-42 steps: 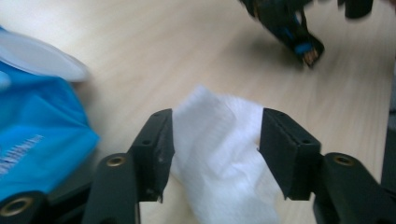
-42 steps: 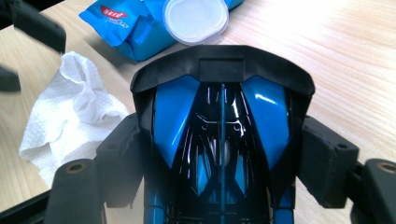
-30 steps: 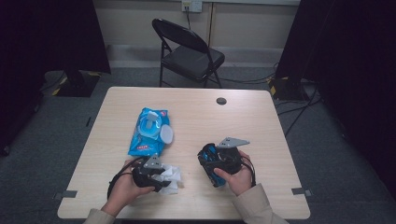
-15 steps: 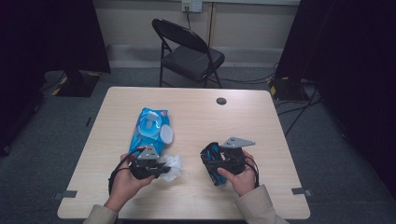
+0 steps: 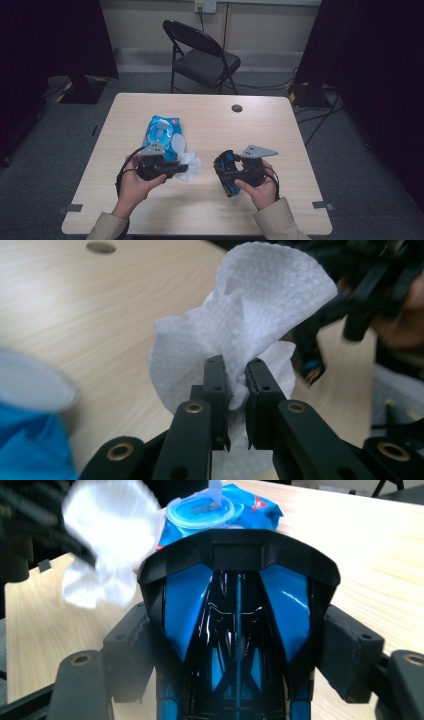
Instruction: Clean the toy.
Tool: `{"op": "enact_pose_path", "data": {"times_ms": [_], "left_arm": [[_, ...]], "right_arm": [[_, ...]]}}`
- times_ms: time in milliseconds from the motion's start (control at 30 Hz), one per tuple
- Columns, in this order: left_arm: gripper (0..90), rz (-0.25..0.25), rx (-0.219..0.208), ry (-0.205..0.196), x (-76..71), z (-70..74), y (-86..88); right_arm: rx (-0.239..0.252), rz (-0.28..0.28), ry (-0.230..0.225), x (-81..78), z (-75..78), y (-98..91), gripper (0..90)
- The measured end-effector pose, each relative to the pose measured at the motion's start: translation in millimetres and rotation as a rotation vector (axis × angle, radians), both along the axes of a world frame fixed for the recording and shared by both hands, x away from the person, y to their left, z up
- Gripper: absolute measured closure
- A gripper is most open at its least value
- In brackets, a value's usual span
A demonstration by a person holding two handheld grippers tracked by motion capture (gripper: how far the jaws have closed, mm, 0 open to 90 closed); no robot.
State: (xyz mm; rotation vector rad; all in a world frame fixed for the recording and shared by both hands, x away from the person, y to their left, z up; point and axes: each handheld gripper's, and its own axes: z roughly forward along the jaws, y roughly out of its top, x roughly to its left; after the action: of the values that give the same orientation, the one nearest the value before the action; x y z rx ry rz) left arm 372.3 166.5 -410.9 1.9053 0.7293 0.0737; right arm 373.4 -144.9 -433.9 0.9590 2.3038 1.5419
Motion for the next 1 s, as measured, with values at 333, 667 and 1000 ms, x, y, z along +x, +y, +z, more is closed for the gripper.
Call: {"op": "enact_pose_path", "data": {"times_ms": [333,667,1000], "left_arm": [[81.8,-0.082,-0.024,-0.023,9.8,24.1,-44.3],[81.7,-0.086,-0.017,-0.006,13.3,19.4,-59.8],[82.0,-0.070,-0.060,0.003,21.6,18.6,-65.7]], "right_arm": [[0.018,0.039,-0.010,-2.5,3.8,3.0,25.8],[0.005,0.051,-0.010,-3.0,4.2,5.1,25.8],[-0.006,0.075,-0.009,-5.9,5.1,10.7,25.8]]}}
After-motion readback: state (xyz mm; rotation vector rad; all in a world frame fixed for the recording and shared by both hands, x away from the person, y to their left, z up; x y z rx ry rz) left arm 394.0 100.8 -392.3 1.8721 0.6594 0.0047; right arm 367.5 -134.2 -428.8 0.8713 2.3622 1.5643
